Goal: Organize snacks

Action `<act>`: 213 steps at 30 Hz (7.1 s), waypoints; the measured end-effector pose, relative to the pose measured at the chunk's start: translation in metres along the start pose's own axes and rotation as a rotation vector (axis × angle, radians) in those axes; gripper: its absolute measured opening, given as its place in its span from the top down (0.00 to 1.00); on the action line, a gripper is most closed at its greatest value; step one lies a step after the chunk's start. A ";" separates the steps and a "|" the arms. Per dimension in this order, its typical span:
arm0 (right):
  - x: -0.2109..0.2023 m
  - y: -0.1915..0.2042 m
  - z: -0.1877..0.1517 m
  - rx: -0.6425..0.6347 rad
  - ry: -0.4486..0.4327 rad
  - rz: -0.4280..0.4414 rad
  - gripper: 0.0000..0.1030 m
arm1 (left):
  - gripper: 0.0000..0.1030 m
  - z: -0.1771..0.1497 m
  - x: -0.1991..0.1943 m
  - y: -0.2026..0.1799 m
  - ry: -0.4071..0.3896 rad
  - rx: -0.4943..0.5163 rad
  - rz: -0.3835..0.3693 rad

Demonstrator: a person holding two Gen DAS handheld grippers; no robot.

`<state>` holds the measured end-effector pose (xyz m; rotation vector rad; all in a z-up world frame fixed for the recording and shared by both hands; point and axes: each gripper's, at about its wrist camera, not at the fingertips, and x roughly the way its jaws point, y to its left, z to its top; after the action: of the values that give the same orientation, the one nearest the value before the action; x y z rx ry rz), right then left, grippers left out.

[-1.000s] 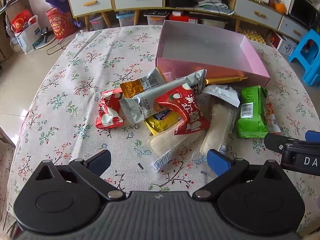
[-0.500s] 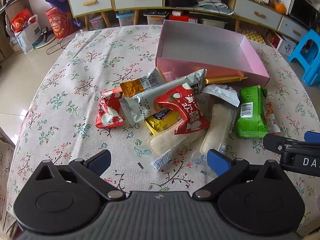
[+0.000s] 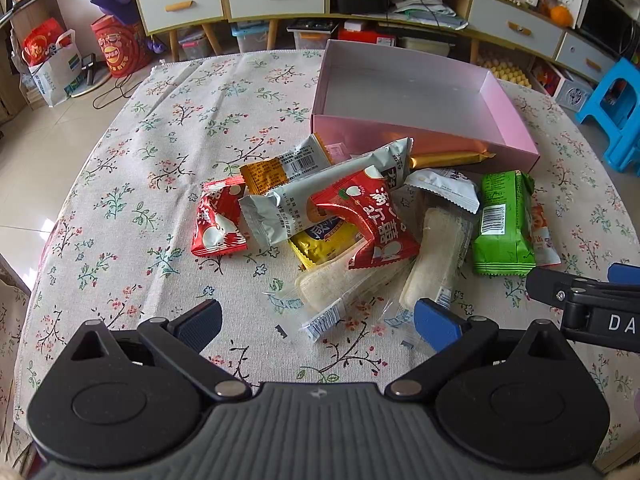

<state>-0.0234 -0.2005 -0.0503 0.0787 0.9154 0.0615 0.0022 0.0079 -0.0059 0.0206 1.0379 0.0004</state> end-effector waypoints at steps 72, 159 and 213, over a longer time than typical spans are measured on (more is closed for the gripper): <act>0.084 -0.069 0.052 0.458 0.236 0.338 0.57 | 0.78 0.044 0.052 0.061 0.007 0.182 -0.459; 0.138 -0.086 0.127 0.471 -0.112 0.280 0.61 | 0.77 0.114 0.111 0.014 -0.292 -0.025 -0.270; 0.036 -0.067 0.056 0.047 -0.075 0.140 0.08 | 0.00 0.048 0.042 0.087 -0.253 0.148 -0.115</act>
<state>0.0442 -0.2664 -0.0511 0.1880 0.8357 0.1661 0.0655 0.0942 -0.0164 0.0931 0.7835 -0.1799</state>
